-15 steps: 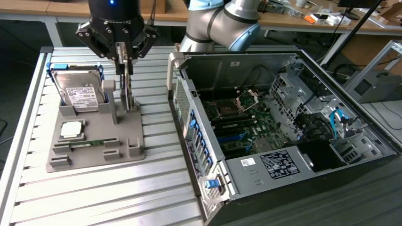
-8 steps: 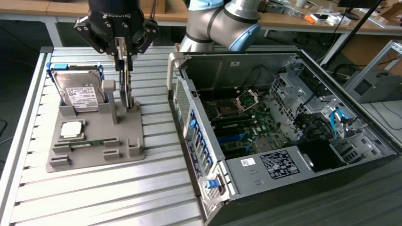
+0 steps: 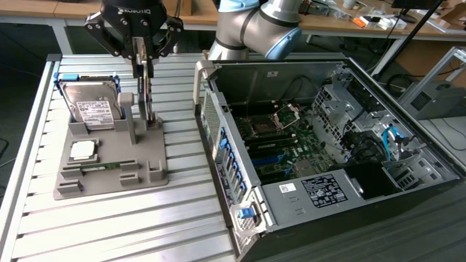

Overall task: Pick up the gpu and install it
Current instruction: 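Pick up the gpu and move the gpu toward the slot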

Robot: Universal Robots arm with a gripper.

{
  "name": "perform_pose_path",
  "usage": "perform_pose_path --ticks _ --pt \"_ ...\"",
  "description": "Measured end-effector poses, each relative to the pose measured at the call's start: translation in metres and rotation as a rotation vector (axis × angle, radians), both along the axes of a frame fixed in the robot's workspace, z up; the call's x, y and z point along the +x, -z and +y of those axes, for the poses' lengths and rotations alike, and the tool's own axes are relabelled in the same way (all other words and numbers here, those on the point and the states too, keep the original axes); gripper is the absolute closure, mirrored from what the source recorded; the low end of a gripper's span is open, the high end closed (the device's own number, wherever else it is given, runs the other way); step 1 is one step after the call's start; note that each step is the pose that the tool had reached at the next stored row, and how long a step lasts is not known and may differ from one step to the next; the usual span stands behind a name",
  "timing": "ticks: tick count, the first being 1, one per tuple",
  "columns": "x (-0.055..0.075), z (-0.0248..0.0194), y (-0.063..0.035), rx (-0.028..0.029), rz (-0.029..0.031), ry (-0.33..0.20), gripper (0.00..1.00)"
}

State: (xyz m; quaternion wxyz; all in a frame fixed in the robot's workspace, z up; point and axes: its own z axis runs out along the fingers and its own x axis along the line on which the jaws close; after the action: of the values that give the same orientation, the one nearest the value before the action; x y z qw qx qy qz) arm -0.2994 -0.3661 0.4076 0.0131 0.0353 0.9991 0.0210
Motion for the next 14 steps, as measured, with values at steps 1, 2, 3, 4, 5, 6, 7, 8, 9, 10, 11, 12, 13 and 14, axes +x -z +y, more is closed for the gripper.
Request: perform_pose_path --ticks 1,2,3,4,5,6,7,8,9,10,11,12,13,14 --pt "0.0 0.0 -0.001 0.0 0.0 0.0 0.73" --pt "0.0 0.0 -0.0022 0.0 0.0 0.0 0.73" --pt "0.0 0.0 -0.0035 -0.0001 0.0001 0.0 0.73" --pt "0.0 0.0 -0.0053 -0.0001 0.0001 0.0 0.73" --pt "0.0 0.0 -0.007 0.0 0.0 0.0 0.73" --pt "0.0 0.0 -0.0091 0.0 0.0001 0.0 0.73" --pt "0.0 0.0 -0.0103 0.0 0.0001 0.0 0.73" --pt "0.0 0.0 -0.0115 0.0 0.0 0.0 0.73" --pt "0.0 0.0 -0.0127 0.0001 0.0 0.0 0.73" --pt "0.0 0.0 -0.0138 0.0002 -0.0001 0.0 0.73" --pt "0.0 0.0 -0.0149 0.0001 0.0 0.0 0.73" --pt "0.0 0.0 -0.0161 0.0001 0.0001 0.0 0.73" --pt "0.0 0.0 -0.0171 0.0001 0.0 0.0 0.73" --pt "0.0 0.0 -0.0181 0.0002 0.0 0.0 0.73"
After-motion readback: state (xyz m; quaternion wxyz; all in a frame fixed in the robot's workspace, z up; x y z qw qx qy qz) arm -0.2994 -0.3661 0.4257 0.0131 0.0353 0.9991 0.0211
